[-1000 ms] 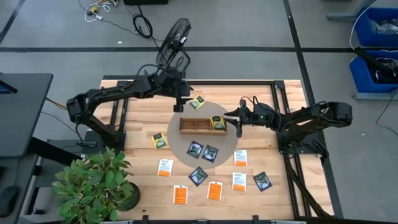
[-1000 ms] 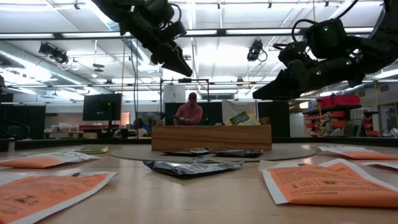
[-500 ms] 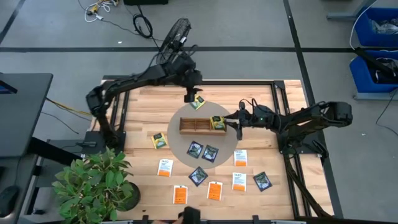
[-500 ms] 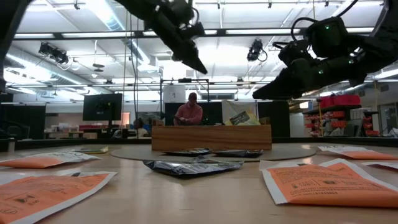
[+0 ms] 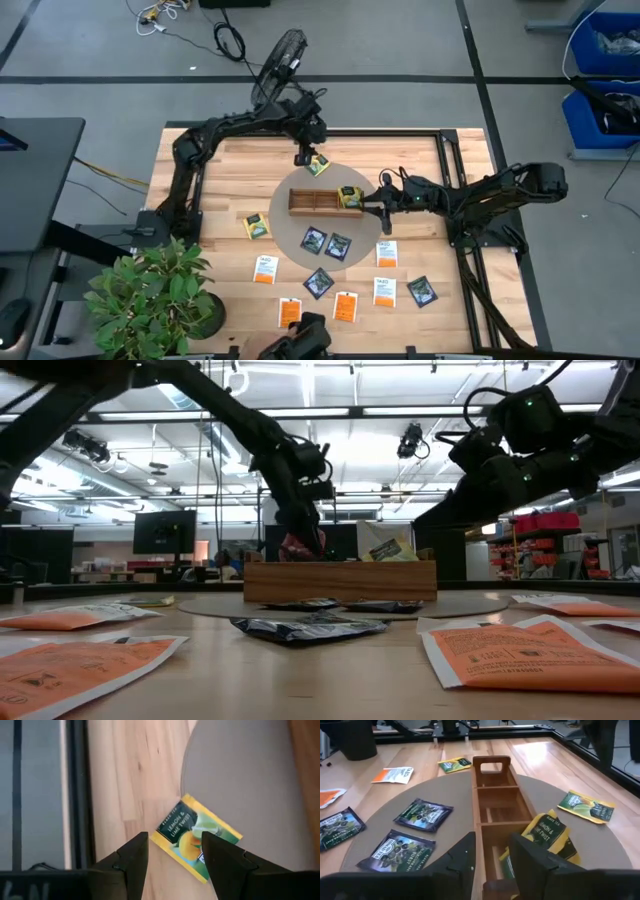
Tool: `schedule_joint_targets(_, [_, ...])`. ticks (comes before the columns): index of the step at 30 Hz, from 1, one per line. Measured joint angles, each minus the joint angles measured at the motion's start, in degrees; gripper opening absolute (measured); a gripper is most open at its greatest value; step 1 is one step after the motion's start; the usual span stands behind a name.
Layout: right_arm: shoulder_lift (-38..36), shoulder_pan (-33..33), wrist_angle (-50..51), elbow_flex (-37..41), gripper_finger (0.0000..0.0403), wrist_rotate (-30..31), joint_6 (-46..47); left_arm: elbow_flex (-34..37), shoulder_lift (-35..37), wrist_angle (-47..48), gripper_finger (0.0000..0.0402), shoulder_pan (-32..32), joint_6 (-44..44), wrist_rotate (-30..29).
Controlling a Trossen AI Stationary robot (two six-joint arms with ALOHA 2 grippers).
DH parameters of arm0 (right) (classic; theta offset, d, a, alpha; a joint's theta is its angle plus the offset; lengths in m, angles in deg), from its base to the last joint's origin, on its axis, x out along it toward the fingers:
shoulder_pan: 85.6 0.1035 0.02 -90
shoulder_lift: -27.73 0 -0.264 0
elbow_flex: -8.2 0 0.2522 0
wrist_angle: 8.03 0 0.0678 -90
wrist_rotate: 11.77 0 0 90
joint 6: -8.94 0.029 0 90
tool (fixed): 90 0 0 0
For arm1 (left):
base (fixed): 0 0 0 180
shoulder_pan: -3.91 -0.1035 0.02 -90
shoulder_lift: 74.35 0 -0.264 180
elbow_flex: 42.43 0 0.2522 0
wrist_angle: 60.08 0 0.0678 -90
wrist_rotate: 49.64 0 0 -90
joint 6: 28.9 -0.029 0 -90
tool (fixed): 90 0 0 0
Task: Pick & Place Tea
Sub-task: Put the yellow tea bag into the right section of the wooden organizer
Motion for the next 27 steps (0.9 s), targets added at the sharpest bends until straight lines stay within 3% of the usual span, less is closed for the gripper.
schedule_joint_targets(6, [0.0,0.4,0.0,0.0,0.0126,-0.4,0.0,-2.2,-2.9,1.3,0.0188,-0.2,0.7,-1.9])
schedule_joint_targets(17, [0.0,0.4,-0.1,0.0,0.0126,-1.0,0.6,-16.8,-9.9,12.7,0.0188,-0.6,2.2,0.0])
schedule_joint_targets(27, [0.0,0.6,-0.2,0.0,0.0126,-2.6,0.2,-18.0,-14.8,16.8,0.0188,-0.7,3.5,2.8])
